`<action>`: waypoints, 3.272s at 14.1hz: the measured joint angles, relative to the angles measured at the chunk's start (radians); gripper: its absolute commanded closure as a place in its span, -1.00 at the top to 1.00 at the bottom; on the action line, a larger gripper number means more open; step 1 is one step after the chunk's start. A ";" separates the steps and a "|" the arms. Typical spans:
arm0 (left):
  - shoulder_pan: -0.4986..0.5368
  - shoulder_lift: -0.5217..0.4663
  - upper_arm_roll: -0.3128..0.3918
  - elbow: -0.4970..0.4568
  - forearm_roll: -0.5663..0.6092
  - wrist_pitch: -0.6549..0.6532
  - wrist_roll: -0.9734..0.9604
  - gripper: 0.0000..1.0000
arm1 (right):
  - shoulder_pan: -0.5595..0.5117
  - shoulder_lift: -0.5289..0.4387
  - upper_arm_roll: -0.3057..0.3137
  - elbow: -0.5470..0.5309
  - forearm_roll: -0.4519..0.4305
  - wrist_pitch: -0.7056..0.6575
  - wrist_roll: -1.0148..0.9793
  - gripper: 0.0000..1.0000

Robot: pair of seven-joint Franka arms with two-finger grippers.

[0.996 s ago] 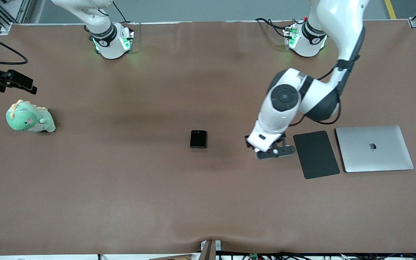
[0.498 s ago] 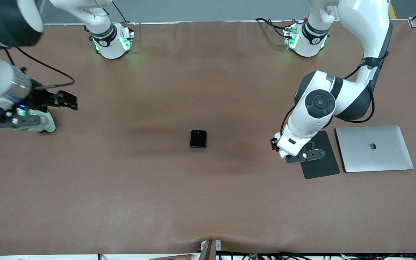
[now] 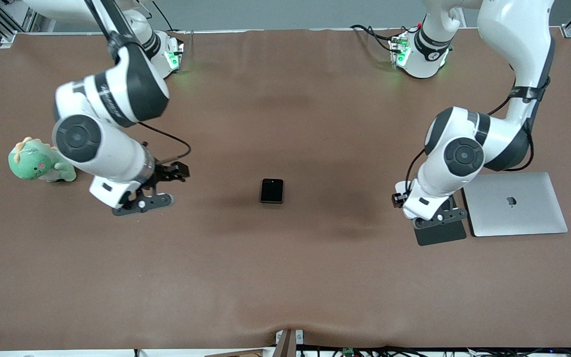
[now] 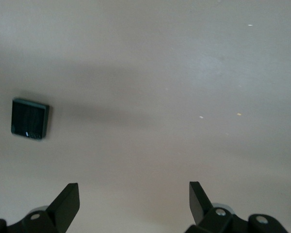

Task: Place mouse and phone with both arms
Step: 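Carry the mouse toward the mouse pad while the right gripper reaches the phone, then lower the mouse onto the pad while the right gripper grasps the phone, then open the left gripper and withdraw while the right gripper carries the phone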

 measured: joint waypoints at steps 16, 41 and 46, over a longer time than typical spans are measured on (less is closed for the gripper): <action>0.209 0.132 0.000 -0.140 0.000 0.323 0.240 0.10 | 0.218 0.311 0.001 -0.001 0.000 0.435 0.471 1.00; 0.219 0.156 -0.005 -0.052 0.024 0.273 0.255 1.00 | 0.350 0.468 -0.015 0.044 -0.002 0.573 0.648 0.76; 0.219 0.035 -0.005 0.036 0.024 0.065 0.255 1.00 | 0.341 0.469 -0.020 0.059 -0.003 0.570 0.624 -1.00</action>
